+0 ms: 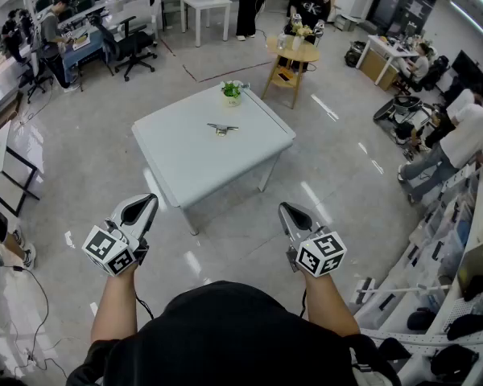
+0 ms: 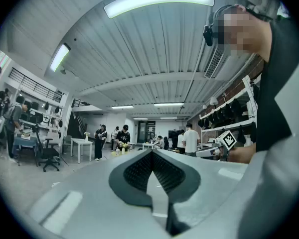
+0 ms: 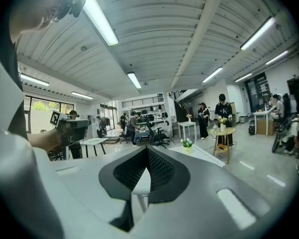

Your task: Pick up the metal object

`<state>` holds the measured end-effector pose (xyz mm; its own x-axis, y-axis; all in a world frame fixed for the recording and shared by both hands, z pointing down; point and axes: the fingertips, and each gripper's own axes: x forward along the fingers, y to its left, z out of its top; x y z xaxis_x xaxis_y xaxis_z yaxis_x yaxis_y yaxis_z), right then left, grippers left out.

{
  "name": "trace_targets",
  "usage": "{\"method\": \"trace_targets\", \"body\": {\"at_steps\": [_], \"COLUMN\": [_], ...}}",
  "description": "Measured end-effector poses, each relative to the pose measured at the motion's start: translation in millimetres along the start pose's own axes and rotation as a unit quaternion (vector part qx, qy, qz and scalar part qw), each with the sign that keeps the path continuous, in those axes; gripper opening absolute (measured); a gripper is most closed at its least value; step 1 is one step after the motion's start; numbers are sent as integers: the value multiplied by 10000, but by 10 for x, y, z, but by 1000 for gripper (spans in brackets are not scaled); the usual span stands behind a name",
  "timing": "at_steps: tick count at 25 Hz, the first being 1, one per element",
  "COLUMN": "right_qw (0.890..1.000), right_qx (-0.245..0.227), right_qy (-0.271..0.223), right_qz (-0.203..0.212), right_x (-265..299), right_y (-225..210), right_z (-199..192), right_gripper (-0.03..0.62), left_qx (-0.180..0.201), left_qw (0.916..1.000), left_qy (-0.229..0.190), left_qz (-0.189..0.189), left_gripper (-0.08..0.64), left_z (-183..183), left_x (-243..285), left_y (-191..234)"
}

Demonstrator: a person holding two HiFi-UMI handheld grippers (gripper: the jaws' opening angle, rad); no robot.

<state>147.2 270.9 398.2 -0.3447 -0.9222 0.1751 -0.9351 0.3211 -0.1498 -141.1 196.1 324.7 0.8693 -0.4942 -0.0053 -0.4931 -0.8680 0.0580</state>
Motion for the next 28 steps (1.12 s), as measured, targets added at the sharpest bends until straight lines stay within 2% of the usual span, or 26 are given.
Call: {"method": "trace_targets", "body": {"at_steps": [12,18,21,28], "right_qw": [10000,9998,9997,9994], "right_qx": [5,21,-135,-223], "right_qy": [3,-40,-24,26], "right_qz": [91,197,191,275], "right_x": [-141,-200,-215,-236], "right_y": [-70,-97,-117,-125], "right_z": [9,-39,-26,-49], "right_gripper": [28,50,76,145], "left_qx": [4,-10,-40,-189], "left_qw": [10000,9990,9981,9974], "left_qy": [60,87,140,213], "left_qz": [-59,-449,-605,-667], "left_gripper": [0,9,44,198], "left_z": [50,-2,-21,-106], "left_x": [91,171,206,296], "left_y": [-192,-429,-527,-593]}}
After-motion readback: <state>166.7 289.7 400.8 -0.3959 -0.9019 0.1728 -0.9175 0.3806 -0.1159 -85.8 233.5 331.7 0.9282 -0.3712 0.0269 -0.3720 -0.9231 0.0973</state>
